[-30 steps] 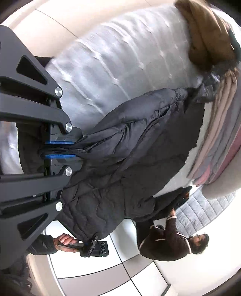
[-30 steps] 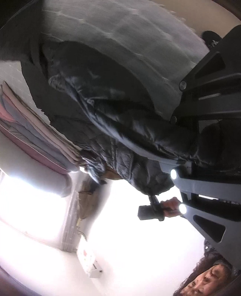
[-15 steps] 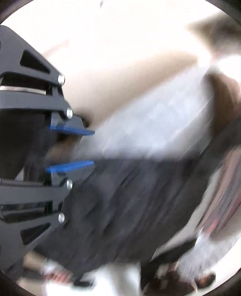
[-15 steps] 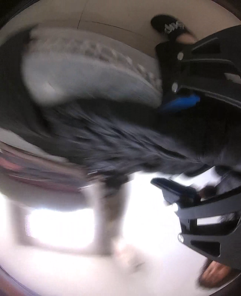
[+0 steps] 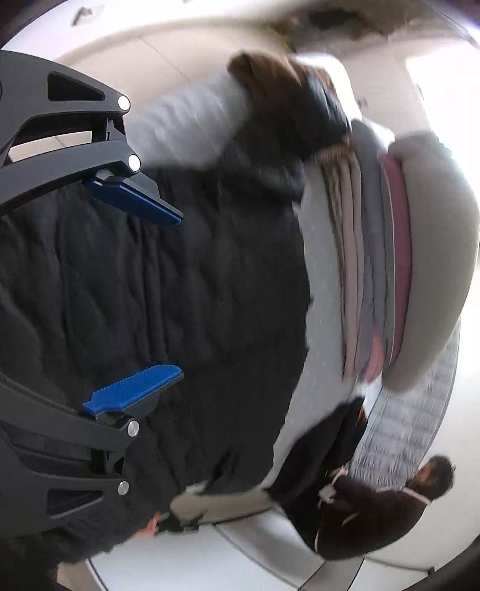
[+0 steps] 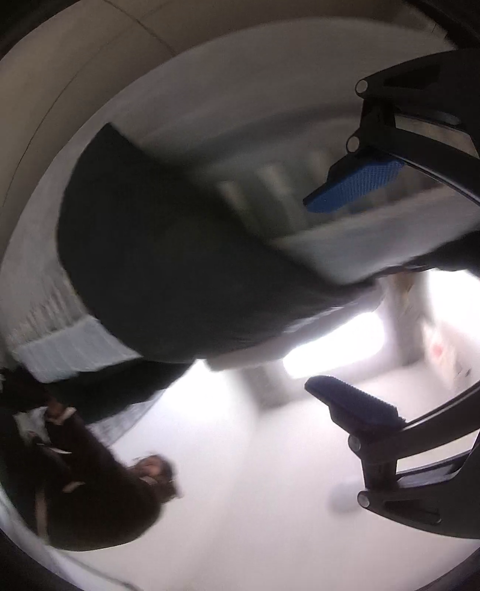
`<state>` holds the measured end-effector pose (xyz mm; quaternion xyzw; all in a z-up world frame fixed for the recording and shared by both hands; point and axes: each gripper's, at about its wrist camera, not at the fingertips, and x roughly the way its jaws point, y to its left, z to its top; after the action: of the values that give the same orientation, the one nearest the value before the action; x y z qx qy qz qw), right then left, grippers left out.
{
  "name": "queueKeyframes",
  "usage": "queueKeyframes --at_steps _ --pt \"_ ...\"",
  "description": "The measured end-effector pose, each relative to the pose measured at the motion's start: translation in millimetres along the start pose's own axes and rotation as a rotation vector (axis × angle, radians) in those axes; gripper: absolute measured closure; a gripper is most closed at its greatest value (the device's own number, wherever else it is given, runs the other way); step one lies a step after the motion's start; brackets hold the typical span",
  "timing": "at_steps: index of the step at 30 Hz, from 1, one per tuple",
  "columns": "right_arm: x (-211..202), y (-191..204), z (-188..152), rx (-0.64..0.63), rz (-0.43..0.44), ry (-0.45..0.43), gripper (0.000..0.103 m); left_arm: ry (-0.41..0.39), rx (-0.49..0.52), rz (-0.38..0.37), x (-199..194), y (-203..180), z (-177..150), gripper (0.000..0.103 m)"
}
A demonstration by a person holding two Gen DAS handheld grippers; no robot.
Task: Fold large clothes
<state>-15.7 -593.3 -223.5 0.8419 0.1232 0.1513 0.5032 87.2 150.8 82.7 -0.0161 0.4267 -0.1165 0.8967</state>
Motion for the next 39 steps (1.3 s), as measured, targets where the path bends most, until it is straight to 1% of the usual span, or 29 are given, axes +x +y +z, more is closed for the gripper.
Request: queueKeyframes --at_steps 2,3,4,6,8,10,11,12,13,14,17,19,22,24,27,30,32,35,36,38,39 --pt "5 -6 13 0.007 0.023 -0.032 0.016 0.012 0.006 -0.025 11 -14 11 0.029" --pt "8 -11 16 0.009 0.029 -0.060 0.016 0.017 0.009 -0.034 24 -29 10 0.029" --pt "12 -11 26 0.012 0.039 -0.078 0.016 0.019 0.011 -0.041 22 -32 7 0.029" --pt "14 -11 38 0.004 0.045 -0.122 0.016 0.026 0.009 -0.047 32 -38 9 0.029" --pt "24 -11 48 -0.008 0.042 -0.137 0.018 0.044 0.007 -0.055 44 -39 8 0.029" --pt "29 -8 58 -0.033 0.010 -0.143 0.042 0.059 0.006 -0.055 47 -38 -3 0.029" --pt "37 -8 62 -0.039 0.000 -0.152 0.064 0.066 0.006 -0.057 50 -39 -5 0.029" --pt "36 -6 65 -0.053 -0.007 -0.164 0.076 0.075 0.006 -0.060 54 -39 -7 0.029" --pt "32 -1 66 -0.082 -0.007 -0.179 0.078 0.080 0.005 -0.060 56 -38 -8 0.029" --pt "22 -1 61 -0.105 -0.009 -0.193 0.084 0.084 0.003 -0.059 60 -38 -9 0.029" --pt "13 21 57 -0.190 0.001 -0.228 0.088 0.078 -0.007 -0.051 66 -35 -14 0.029" --pt "9 44 49 -0.274 -0.022 -0.241 0.090 0.072 -0.019 -0.045 67 -31 -17 0.029" --pt "10 95 28 -0.450 -0.062 -0.256 0.090 0.060 -0.062 -0.041 70 -19 -23 0.029" --pt "17 128 10 -0.556 -0.081 -0.251 0.090 0.054 -0.082 -0.027 73 -11 -29 0.028" --pt "41 181 -26 -0.732 -0.126 -0.220 0.090 0.054 -0.119 -0.033 76 2 -35 0.028" --pt "85 228 -66 -0.895 -0.162 -0.151 0.090 0.039 -0.162 -0.042 76 18 -42 0.027" --pt "127 253 -99 -1.002 -0.189 -0.075 0.090 0.025 -0.181 -0.040 75 27 -46 0.027" --pt "181 271 -140 -1.106 -0.224 0.021 0.090 -0.007 -0.192 -0.025 71 41 -52 0.027" --pt "206 274 -157 -1.144 -0.238 0.065 0.090 -0.013 -0.192 -0.022 70 44 -52 0.027" --pt "248 274 -186 -1.194 -0.258 0.147 0.090 -0.036 -0.195 -0.017 67 52 -55 0.027" --pt "263 272 -196 -1.210 -0.267 0.176 0.090 -0.046 -0.198 -0.014 65 55 -57 0.025"
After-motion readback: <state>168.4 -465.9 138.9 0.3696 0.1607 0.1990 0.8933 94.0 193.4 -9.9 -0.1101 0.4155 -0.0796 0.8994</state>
